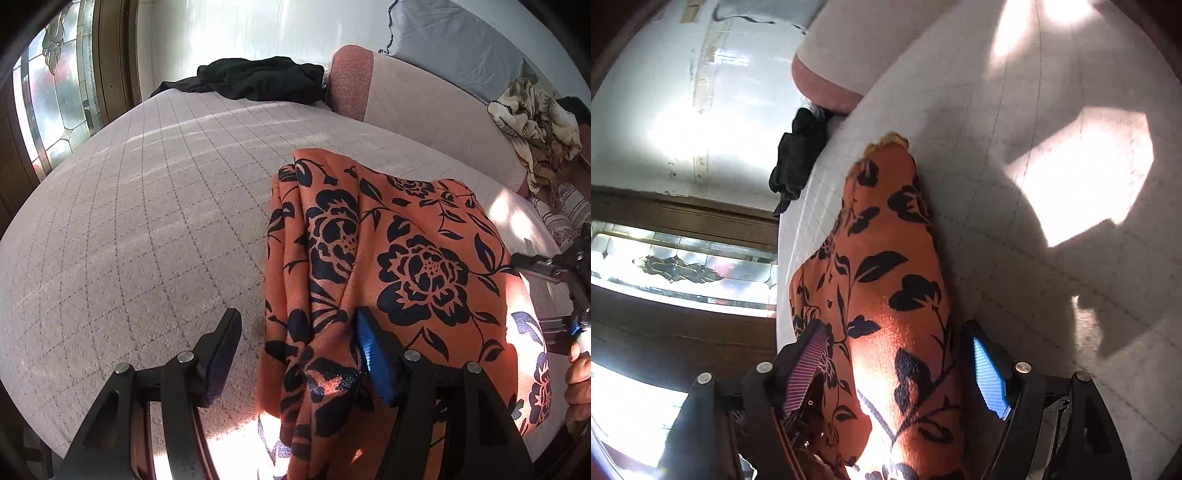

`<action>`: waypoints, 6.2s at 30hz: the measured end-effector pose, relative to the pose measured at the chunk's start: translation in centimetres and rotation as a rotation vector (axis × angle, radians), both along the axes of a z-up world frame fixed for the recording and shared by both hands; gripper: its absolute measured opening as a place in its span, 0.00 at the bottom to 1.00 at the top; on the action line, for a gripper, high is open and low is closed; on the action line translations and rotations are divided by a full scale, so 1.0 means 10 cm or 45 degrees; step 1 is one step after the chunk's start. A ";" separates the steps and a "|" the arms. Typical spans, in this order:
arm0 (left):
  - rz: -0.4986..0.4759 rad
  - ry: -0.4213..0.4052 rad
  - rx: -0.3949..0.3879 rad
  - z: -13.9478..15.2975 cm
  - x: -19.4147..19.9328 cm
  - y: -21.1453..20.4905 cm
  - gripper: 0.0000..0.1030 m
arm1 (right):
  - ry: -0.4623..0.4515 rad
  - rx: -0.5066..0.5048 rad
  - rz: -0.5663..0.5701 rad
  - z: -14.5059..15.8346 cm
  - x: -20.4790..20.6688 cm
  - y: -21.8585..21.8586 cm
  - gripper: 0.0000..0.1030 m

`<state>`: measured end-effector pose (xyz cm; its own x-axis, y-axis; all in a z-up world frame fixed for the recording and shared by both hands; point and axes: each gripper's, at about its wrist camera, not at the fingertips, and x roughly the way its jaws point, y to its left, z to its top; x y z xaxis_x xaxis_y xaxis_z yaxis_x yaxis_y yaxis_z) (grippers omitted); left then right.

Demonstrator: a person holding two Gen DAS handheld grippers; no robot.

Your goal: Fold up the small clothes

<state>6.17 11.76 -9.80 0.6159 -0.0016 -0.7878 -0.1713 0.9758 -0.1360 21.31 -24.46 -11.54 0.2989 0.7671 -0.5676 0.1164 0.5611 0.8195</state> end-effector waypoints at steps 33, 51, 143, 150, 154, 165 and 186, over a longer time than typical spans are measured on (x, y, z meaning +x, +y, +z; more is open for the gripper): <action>0.008 0.009 -0.294 0.45 -0.15 0.35 0.66 | -0.495 -0.483 0.227 0.59 -0.92 0.74 0.77; 0.035 0.174 -0.312 0.20 0.47 0.51 0.39 | -0.490 -0.410 0.242 0.54 -0.98 0.65 0.78; -0.213 0.018 0.051 -0.02 0.30 -0.28 0.73 | -0.457 -0.641 -0.140 0.72 0.24 -1.02 0.53; -0.174 0.119 0.173 -0.33 0.37 -0.29 0.76 | -0.451 -0.448 -0.009 0.72 0.51 -0.65 0.81; -0.173 0.112 0.149 -0.33 0.37 -0.25 0.76 | -0.332 -0.443 -0.070 0.52 0.54 -0.61 0.81; -0.198 0.085 0.142 -0.22 0.19 -0.20 0.76 | -0.326 -0.569 -0.037 0.55 0.85 -0.31 0.91; -0.166 -0.045 0.231 0.48 -1.12 -0.70 0.92 | -0.453 -1.118 -0.036 0.95 -1.55 -0.36 1.00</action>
